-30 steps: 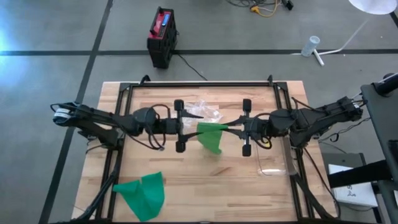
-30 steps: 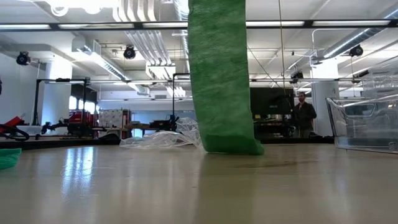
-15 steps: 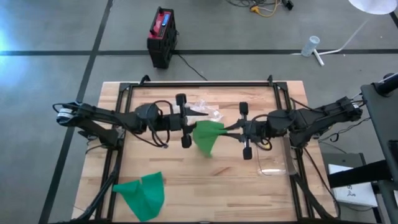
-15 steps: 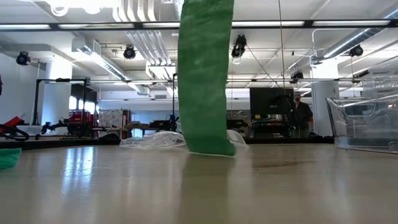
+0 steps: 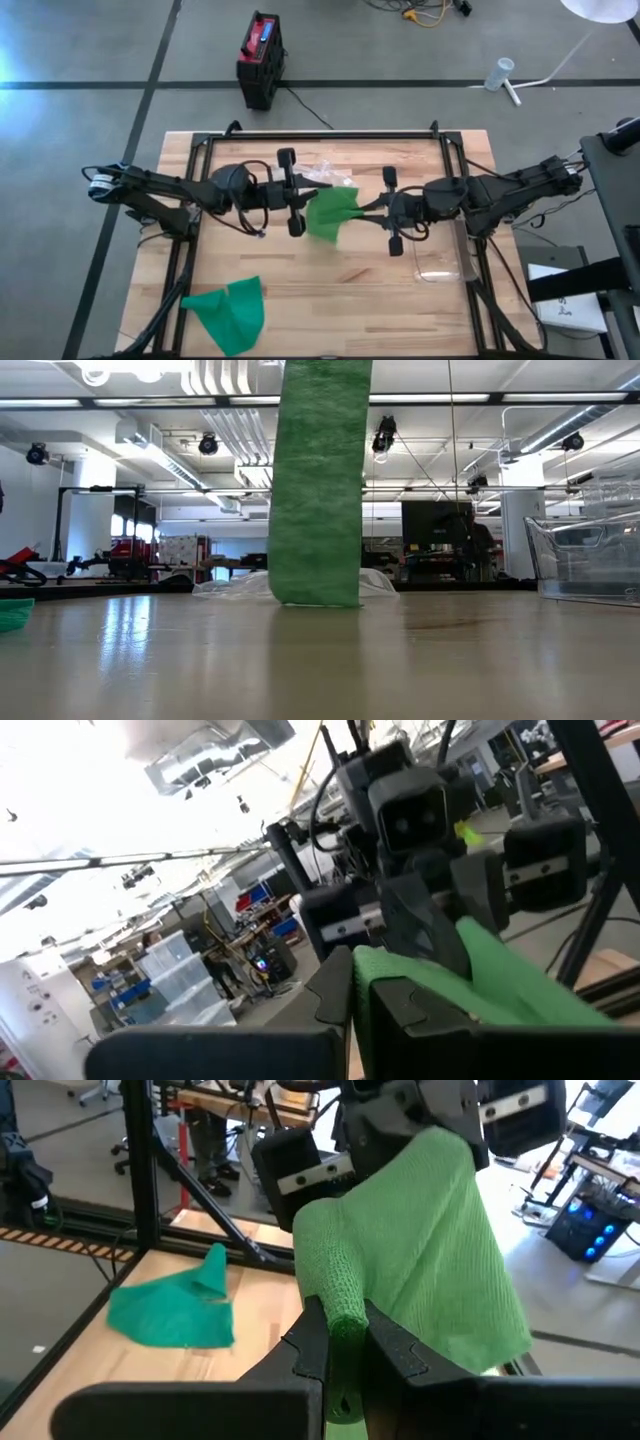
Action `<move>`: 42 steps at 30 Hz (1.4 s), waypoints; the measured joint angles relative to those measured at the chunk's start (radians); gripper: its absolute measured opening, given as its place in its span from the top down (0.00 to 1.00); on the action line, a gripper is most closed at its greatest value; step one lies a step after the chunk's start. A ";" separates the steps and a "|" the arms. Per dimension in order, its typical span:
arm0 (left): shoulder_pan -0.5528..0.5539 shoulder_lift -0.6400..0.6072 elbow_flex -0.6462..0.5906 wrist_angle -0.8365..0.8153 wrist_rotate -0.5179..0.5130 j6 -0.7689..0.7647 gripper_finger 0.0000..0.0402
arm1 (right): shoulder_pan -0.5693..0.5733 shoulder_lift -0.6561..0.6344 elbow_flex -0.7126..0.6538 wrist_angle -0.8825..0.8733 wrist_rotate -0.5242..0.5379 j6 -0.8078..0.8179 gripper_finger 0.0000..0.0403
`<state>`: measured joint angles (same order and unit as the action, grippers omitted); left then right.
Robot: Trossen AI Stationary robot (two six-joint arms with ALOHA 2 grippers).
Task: Roll bandage
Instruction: Roll the green bandage
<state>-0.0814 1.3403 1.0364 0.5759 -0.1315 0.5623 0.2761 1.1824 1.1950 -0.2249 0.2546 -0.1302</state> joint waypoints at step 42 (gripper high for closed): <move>-0.052 -0.023 -0.051 -0.180 -0.108 0.167 0.87 | -0.052 0.003 0.005 -0.004 -0.072 0.093 0.94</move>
<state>-0.1334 1.3170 0.9855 0.3958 -0.2398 0.7289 0.2241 1.1854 1.1999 -0.2293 0.1822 -0.0372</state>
